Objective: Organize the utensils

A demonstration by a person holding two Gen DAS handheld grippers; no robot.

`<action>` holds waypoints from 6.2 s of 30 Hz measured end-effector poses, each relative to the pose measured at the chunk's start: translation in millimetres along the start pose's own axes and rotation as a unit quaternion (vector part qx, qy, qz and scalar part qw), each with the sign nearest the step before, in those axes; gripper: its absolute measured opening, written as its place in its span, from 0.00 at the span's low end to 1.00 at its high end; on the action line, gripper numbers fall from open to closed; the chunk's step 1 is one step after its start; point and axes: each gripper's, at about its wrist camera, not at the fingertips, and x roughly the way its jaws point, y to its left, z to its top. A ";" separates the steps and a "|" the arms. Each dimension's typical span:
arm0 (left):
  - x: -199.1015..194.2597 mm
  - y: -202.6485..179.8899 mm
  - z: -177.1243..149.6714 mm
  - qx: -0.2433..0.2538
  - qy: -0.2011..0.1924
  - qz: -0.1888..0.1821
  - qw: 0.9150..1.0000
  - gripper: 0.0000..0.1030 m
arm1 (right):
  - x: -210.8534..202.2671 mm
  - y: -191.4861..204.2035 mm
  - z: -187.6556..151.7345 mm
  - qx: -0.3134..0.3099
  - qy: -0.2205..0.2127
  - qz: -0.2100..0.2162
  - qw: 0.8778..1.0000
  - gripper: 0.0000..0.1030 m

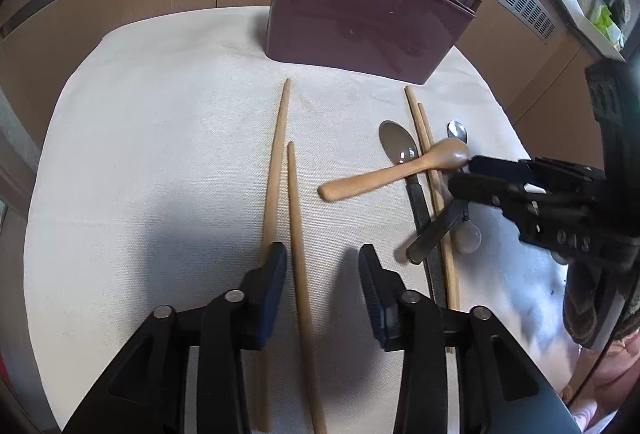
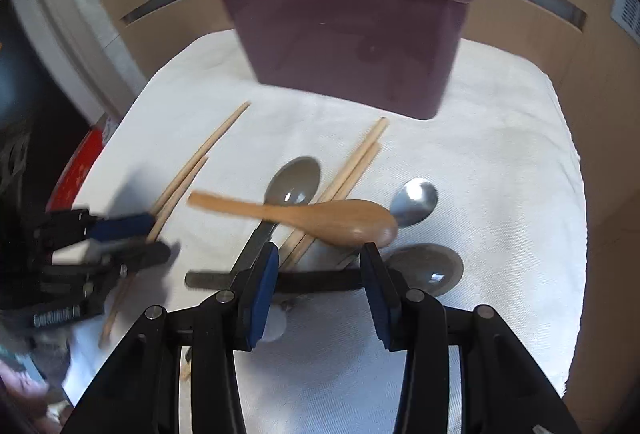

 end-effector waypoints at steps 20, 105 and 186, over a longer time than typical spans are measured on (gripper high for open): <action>-26.9 26.7 -3.0 -0.029 -0.024 0.000 0.999 0.55 | 22.4 29.1 32.9 -0.027 -0.035 -0.069 0.997 0.23; 1.9 -3.2 41.9 0.061 0.099 0.080 0.990 0.06 | -40.9 -18.1 -31.0 -0.033 -0.084 -0.017 0.996 0.41; -103.5 21.2 2.1 -0.036 -0.114 -0.019 0.993 0.05 | -39.8 5.5 -14.6 -0.021 -0.088 -0.028 0.996 0.06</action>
